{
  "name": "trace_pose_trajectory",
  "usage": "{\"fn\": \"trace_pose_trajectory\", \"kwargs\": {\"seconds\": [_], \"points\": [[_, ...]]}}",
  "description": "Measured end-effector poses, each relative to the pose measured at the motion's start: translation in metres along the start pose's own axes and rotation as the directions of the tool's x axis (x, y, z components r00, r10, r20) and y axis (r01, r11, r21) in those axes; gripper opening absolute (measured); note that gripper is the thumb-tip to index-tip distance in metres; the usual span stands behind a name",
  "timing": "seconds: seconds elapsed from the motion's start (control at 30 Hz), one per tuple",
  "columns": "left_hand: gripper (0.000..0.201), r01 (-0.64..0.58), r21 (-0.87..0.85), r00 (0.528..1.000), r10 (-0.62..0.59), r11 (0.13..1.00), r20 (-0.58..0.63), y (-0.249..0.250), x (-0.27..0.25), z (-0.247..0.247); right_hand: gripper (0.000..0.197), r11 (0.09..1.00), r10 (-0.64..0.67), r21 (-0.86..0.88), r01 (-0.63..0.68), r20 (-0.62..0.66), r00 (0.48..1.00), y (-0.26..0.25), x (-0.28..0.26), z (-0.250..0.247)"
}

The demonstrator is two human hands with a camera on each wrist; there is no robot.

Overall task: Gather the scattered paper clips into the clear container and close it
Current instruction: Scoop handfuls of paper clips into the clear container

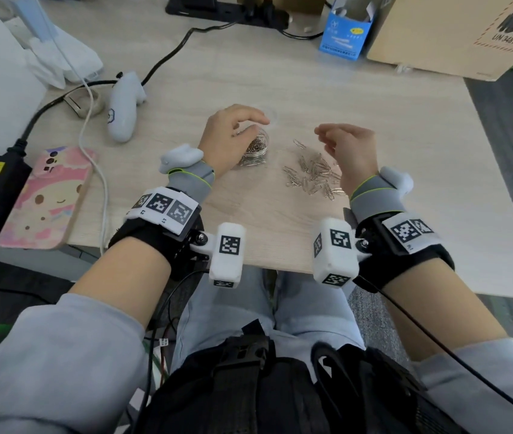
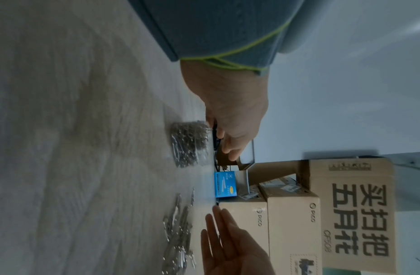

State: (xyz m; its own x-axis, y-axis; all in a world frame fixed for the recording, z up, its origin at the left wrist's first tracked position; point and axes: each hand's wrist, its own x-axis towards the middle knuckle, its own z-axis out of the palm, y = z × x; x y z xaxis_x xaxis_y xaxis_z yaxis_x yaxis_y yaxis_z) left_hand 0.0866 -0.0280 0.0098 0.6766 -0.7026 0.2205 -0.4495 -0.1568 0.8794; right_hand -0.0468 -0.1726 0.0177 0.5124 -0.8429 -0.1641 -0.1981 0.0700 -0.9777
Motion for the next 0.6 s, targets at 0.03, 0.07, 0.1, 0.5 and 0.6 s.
{"fn": "trace_pose_trajectory", "kwargs": {"seconds": [0.03, 0.07, 0.1, 0.5, 0.6], "points": [[0.025, -0.015, 0.0, 1.0, 0.015, 1.0, 0.014, 0.004, 0.001, 0.004, 0.026, 0.994, -0.046, -0.098, 0.045, -0.005, 0.999, 0.003, 0.001, -0.003], [0.028, -0.028, -0.001, 0.999, 0.028, 1.0, 0.025, 0.008, 0.001, 0.007, 0.027, 0.979, -0.082, -0.188, 0.083, 0.01, 0.997, 0.003, 0.002, -0.004], [0.03, -0.036, 0.0, 0.999, 0.036, 0.999, 0.03, 0.013, 0.002, 0.01, 0.03, 0.958, -0.101, -0.266, 0.108, 0.038, 0.994, 0.004, 0.003, -0.005], [0.028, -0.078, 0.474, 0.847, -0.193, 0.877, 0.495, 0.03, -0.008, 0.076, 0.033, 0.827, -0.155, -0.446, 0.342, 0.404, 0.902, 0.023, -0.031, -0.031], [0.037, -0.101, 0.457, 0.825, -0.182, 0.884, 0.535, 0.028, -0.016, 0.075, 0.031, 0.887, -0.161, -0.392, 0.243, 0.23, 0.96, 0.027, -0.031, -0.044]]}}
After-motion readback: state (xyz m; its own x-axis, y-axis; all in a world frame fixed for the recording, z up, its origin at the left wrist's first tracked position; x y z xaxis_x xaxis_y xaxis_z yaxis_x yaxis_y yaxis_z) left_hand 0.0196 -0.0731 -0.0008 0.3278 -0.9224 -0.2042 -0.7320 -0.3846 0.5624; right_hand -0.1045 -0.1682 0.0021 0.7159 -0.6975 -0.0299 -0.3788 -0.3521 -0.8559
